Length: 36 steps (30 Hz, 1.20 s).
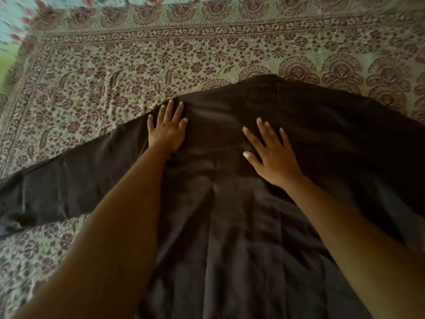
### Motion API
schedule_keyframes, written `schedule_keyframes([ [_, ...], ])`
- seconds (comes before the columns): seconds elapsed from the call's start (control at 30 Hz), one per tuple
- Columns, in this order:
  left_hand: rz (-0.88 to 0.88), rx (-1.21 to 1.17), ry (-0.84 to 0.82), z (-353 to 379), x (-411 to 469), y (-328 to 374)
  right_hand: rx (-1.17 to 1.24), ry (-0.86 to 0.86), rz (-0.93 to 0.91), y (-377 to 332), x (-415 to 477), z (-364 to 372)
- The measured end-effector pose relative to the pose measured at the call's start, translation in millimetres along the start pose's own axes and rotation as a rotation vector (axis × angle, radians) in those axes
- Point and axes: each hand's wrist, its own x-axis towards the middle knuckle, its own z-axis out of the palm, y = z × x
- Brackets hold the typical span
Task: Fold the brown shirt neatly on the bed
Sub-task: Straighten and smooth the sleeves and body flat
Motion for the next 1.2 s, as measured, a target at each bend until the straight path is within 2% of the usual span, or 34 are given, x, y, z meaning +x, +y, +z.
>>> schedule_keyframes([
  [0.13, 0.003, 0.035, 0.082, 1, -24, 16, -0.011, 0.018, 0.074, 2, -17, -2],
  [0.3, 0.384, 0.078, 0.065, 47, -138, 32, -0.024, -0.028, -0.019, -20, -103, 16],
  [0.37, 0.476, 0.122, 0.046, 64, -185, 24, -0.011, -0.067, -0.030, -26, -152, 21],
  [0.57, 0.531, 0.088, -0.024, 85, -318, -26, 0.029, -0.174, 0.046, -37, -299, 16],
  [0.77, 0.496, 0.071, -0.102, 73, -393, -38, 0.046, -0.271, 0.071, -50, -385, 2],
  [0.93, 0.403, 0.119, -0.278, 71, -454, -50, 0.006, -0.359, 0.031, -60, -445, 4],
  [1.07, 0.308, 0.077, -0.361, 83, -512, -62, 0.042, -0.291, 0.013, -69, -493, 10],
  [1.13, 0.195, -0.024, -0.319, 84, -529, -66, 0.078, -0.236, 0.045, -68, -510, 12],
  [1.2, 0.004, -0.099, -0.219, 85, -535, -66, 0.104, -0.155, 0.167, -66, -520, 12],
])
